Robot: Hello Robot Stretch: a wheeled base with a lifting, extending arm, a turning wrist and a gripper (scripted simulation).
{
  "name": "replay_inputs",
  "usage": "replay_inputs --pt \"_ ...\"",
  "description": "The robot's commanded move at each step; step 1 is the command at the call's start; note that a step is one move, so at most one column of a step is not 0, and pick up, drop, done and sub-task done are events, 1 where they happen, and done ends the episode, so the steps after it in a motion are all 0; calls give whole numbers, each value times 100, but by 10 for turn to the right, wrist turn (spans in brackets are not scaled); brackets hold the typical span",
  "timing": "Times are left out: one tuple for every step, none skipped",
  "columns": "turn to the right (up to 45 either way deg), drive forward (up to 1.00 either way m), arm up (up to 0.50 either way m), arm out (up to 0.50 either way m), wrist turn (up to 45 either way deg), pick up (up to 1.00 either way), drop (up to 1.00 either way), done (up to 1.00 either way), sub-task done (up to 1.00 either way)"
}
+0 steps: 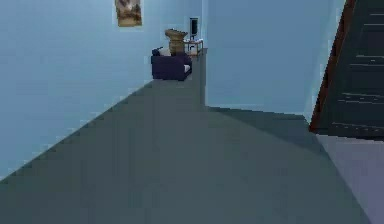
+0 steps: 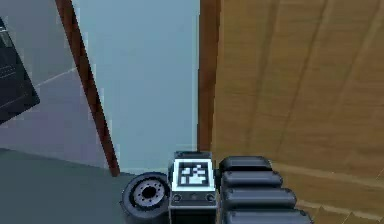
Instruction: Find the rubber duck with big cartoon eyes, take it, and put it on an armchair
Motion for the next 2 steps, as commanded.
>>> replay_inputs --pt "0 100 0 0 0 0 0 0 0" --pt "0 100 0 0 0 0 0 0 0"
